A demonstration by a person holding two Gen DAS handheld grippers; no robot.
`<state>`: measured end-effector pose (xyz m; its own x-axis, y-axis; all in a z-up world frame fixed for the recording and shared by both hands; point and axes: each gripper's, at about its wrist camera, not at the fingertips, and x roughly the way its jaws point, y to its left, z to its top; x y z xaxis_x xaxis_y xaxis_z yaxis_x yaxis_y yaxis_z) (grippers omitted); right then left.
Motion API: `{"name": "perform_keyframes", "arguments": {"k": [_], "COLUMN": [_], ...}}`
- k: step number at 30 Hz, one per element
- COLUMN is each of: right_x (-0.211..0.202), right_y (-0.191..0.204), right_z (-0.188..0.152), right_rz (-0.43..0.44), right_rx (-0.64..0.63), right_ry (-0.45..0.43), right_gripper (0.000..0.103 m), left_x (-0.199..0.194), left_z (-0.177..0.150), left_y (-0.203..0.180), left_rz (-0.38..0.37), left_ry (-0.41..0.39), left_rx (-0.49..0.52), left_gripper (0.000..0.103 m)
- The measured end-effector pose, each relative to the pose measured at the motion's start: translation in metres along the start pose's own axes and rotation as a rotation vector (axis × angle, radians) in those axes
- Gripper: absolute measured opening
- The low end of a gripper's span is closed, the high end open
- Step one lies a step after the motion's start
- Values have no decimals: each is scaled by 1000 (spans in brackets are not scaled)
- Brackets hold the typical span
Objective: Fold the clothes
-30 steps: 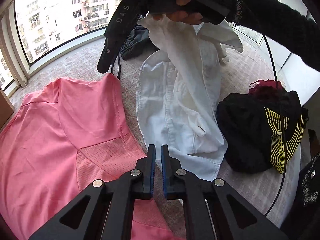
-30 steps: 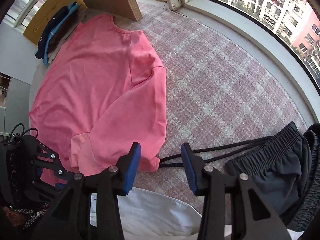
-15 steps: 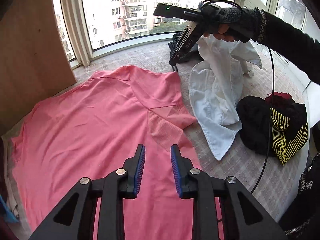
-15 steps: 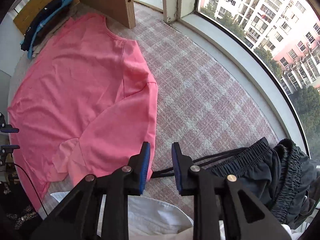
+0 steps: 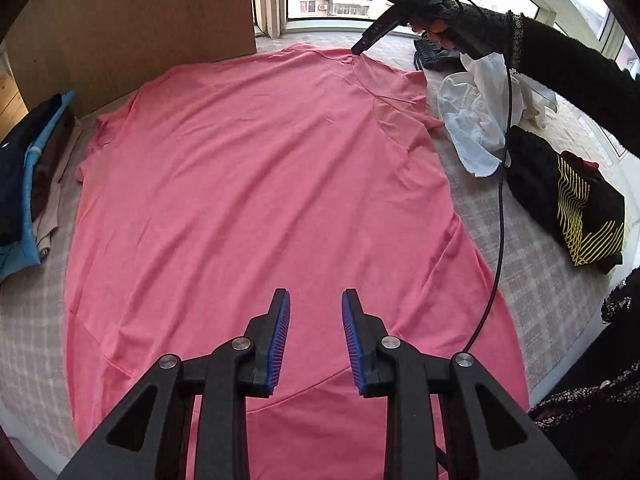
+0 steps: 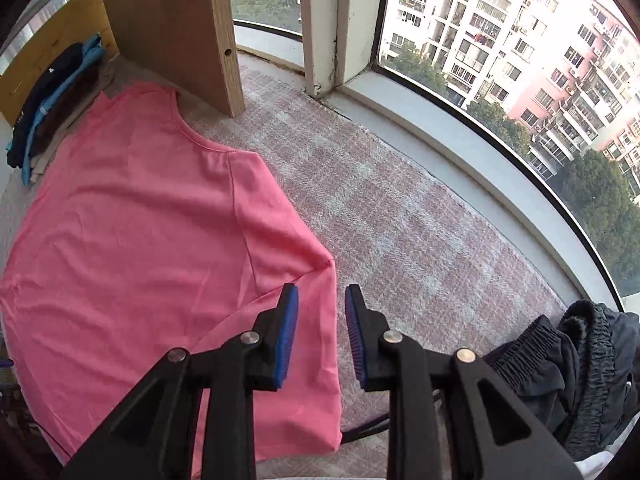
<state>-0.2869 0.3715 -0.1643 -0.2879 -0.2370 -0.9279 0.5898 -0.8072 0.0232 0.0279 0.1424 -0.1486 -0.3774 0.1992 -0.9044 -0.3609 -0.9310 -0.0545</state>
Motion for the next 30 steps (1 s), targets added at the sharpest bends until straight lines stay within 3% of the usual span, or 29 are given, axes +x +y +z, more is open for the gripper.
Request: {"name": "perform_keyframes", "arguments": {"k": [3, 8, 11, 17, 22, 25, 27, 28, 29, 30], "right_x": [-31, -19, -11, -5, 7, 15, 14, 12, 9, 2], "right_y": [39, 74, 84, 97, 101, 111, 114, 114, 113, 112], "right_z": [-33, -93, -125, -156, -152, -152, -151, -150, -148, -144], "right_rz": [73, 142, 223, 338, 346, 340, 344, 362, 377, 386], "right_rx": [-51, -38, 0, 110, 167, 126, 106, 109, 112, 116], "right_ry": [-11, 122, 178, 212, 228, 237, 232, 222, 209, 184], "right_gripper": [27, 32, 32, 33, 35, 35, 21, 2, 3, 3], "left_x": [-12, -25, -15, 2, 12, 18, 21, 21, 21, 21], "left_z": [-15, -35, -53, -86, -98, -102, -104, -105, -105, -105], "left_y": [-4, -67, -118, -167, -182, -189, -193, -193, -193, -194], "left_rz": [-20, -262, -304, -277, -224, -190, -168, -168, -168, -171], "left_ry": [-20, -63, -29, 33, 51, 60, 58, 58, 59, 61], "left_rx": [8, 76, 173, 237, 253, 268, 280, 283, 286, 288], "left_gripper": [26, 28, 28, 29, 29, 29, 29, 28, 27, 11]}}
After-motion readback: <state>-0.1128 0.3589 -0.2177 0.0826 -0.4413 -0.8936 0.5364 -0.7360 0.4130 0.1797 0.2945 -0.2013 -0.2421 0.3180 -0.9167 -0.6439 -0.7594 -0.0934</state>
